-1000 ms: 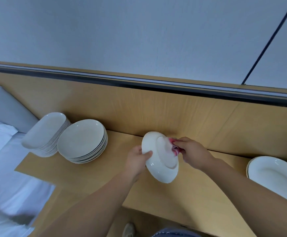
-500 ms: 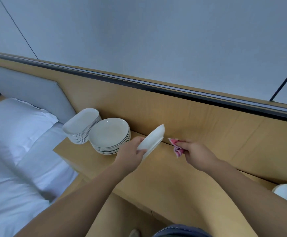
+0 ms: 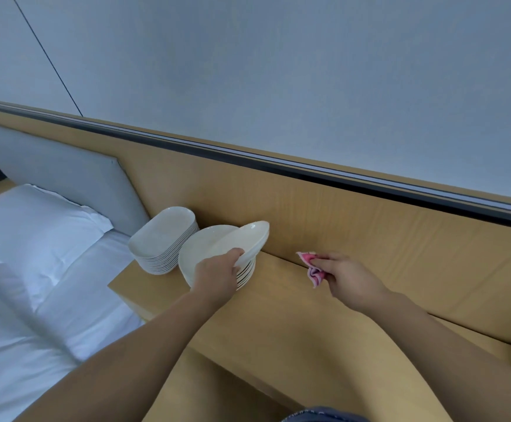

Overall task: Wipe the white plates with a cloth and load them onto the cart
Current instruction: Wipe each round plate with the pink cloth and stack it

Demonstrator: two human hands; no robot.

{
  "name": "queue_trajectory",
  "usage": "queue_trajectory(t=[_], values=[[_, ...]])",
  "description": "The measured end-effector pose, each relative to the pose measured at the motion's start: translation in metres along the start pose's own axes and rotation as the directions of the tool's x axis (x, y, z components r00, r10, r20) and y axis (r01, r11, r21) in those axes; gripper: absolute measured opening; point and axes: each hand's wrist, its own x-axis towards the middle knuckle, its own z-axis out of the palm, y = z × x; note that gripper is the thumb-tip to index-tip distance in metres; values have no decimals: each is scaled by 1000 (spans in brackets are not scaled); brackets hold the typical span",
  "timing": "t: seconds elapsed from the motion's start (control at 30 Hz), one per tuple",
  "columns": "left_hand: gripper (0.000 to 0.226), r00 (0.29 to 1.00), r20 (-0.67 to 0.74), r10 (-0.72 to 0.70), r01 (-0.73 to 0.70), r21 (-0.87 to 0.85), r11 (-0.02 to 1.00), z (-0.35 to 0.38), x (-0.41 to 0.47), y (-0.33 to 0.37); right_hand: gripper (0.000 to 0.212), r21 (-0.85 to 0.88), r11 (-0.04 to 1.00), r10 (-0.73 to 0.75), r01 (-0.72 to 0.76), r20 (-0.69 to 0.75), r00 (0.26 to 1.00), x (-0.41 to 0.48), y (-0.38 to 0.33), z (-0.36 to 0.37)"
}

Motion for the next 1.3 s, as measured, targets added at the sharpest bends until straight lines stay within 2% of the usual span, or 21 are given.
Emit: queue_trajectory(t=[0.2, 0.47, 0.67, 0.9, 1.1, 1.17, 1.3], values=[[33, 996, 86, 4, -13, 99, 995, 12, 10, -33, 39, 14, 1000, 9, -9, 23, 1000, 20, -17, 12], [45, 979, 191, 75, -102, 133, 986, 26, 16, -49, 49, -59, 998, -12, 15, 35, 999, 38, -16, 33], [42, 952, 294, 89, -156, 212, 965, 40, 13, -57, 49, -122, 992, -18, 23, 39, 999, 41, -6, 41], [30, 959, 265, 99, -172, 269, 948, 50, 18, -60, 45, -173, 985, 18, -9, 49, 999, 31, 6, 42], [26, 959, 283, 20, -112, 314, 943, 54, 19, -63, 42, -187, 981, 59, -46, 67, 996, 21, 8, 34], [20, 965, 260, 27, -103, 284, 953, 56, 20, -62, 42, -183, 981, 70, -58, 60, 996, 17, 12, 33], [29, 982, 166, 93, -119, 153, 981, 59, 25, -48, 46, -158, 984, 91, -83, 48, 995, 8, 18, 31]])
